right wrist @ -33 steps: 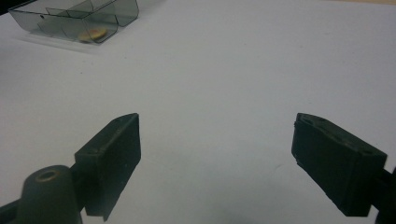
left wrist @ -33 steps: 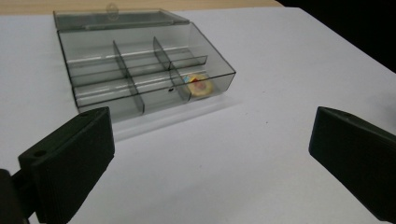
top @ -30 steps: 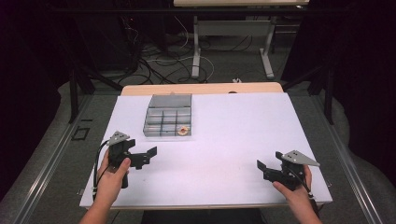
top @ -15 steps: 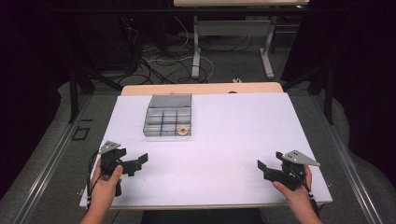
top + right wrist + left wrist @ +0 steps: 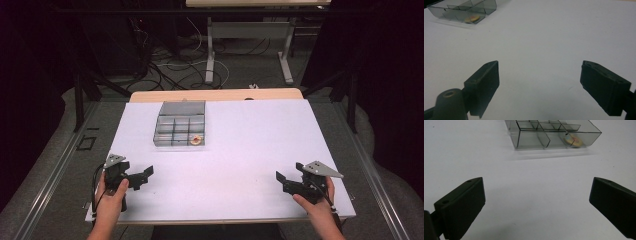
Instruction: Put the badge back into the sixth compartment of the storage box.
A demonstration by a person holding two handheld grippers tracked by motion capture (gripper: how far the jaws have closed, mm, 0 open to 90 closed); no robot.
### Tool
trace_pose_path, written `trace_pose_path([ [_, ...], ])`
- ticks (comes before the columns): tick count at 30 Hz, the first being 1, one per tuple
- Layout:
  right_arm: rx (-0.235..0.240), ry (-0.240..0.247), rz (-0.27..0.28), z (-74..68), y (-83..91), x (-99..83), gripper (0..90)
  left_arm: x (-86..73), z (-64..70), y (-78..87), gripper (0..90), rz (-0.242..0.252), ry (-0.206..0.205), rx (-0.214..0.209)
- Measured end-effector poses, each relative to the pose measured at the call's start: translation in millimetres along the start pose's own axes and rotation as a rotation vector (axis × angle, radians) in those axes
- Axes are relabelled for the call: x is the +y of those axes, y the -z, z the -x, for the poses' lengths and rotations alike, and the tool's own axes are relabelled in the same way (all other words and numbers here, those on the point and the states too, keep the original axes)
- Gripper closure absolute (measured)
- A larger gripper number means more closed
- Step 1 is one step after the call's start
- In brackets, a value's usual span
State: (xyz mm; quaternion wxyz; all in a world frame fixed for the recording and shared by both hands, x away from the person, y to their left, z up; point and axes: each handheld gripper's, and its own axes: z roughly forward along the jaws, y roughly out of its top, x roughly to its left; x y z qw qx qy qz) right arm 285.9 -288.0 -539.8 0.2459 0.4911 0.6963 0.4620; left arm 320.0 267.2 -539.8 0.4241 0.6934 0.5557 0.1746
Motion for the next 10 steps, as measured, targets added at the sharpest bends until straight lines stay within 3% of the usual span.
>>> trace_pose_path([
  [2, -0.006, -0.005, 0.034, -0.2, -2.8, -1.1, 14.9, -1.3, -1.3, -0.5, 0.7, -0.004, 0.005, 0.001],
  [6, 0.0, -0.004, -0.004, 1.3, -0.2, -0.5, 14.9, -2.2, -2.5, -0.9, 0.7, -0.003, 0.016, 0.006],
  [10, -0.004, -0.008, -0.004, 1.9, -0.3, -0.7, 14.9, -2.2, -3.7, -0.4, 0.7, -0.005, 0.015, 0.009],
])
